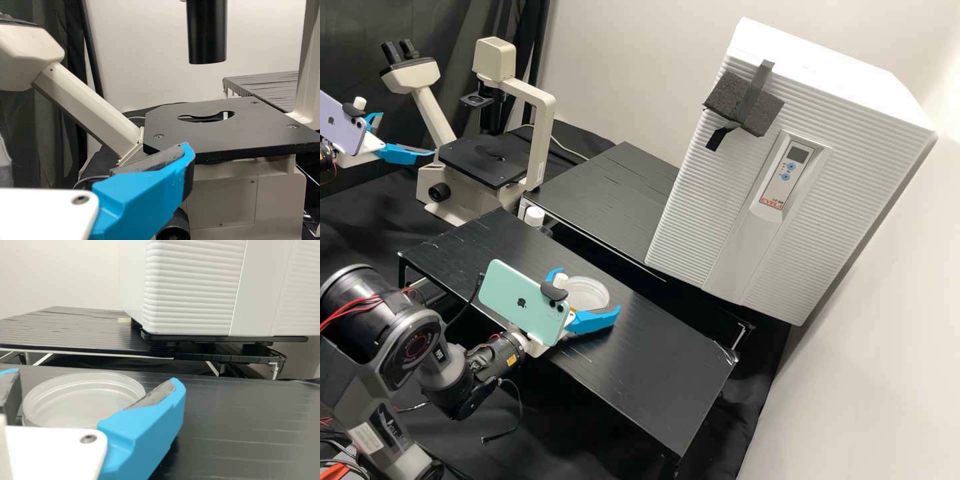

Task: Open the petri dish lid.

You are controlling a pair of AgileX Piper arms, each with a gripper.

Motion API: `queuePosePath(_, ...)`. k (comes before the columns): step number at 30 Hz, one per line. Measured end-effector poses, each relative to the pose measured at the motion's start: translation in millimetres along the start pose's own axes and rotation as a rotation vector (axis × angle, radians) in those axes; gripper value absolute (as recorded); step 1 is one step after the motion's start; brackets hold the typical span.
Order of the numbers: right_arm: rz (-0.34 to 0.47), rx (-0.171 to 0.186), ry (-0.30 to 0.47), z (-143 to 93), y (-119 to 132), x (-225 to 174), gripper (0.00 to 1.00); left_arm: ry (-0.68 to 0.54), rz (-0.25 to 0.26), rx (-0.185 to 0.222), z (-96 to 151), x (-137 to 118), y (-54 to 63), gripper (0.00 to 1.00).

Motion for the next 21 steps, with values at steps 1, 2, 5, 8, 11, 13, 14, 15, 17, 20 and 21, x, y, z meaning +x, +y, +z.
queuePosePath(1, 0.000, 0.002, 0.000, 0.0, 0.0, 0.0, 0.00, 0.000, 0.000, 0.000, 0.0, 0.0, 0.0, 1.00)
queuePosePath(2, 0.000, 0.002, 0.000, 0.0, 0.0, 0.0, 0.00, 0.000, 0.000, 0.000, 0.0, 0.0, 0.0, 1.00)
queuePosePath(5, 0.000, 0.002, 0.000, 0.0, 0.0, 0.0, 0.00, 0.000, 0.000, 0.000, 0.0, 0.0, 0.0, 1.00)
queuePosePath(8, -0.001, 0.004, 0.001, -0.1, -0.1, 0.0, 0.00, 0.000, 0.000, 0.000, 0.0, 0.0, 0.0, 1.00)
queuePosePath(11, -0.004, 0.006, -0.001, 0.3, -0.6, 0.2, 0.00, 0.000, 0.000, 0.000, 0.0, 0.0, 0.0, 1.00)
queuePosePath(13, -0.005, 0.008, -0.002, 0.5, -0.8, 0.3, 0.00, 0.000, 0.000, 0.000, 0.0, 0.0, 0.0, 1.00)
queuePosePath(14, -0.005, 0.008, -0.002, 0.5, -0.8, 0.3, 0.00, 0.000, 0.000, 0.000, 0.0, 0.0, 0.0, 1.00)
queuePosePath(15, -0.005, 0.008, -0.002, 0.5, -0.8, 0.3, 0.00, 0.000, 0.000, 0.000, 0.0, 0.0, 0.0, 1.00)
queuePosePath(17, -0.005, 0.008, -0.002, 0.5, -0.8, 0.3, 0.00, 0.000, 0.000, 0.000, 0.0, 0.0, 0.0, 1.00)
queuePosePath(20, -0.005, 0.008, -0.002, 0.5, -0.8, 0.3, 0.00, 0.000, 0.000, 0.000, 0.0, 0.0, 0.0, 1.00)
queuePosePath(21, -0.005, 0.008, -0.002, 0.5, -0.8, 0.3, 0.00, 0.000, 0.000, 0.000, 0.0, 0.0, 0.0, 1.00)
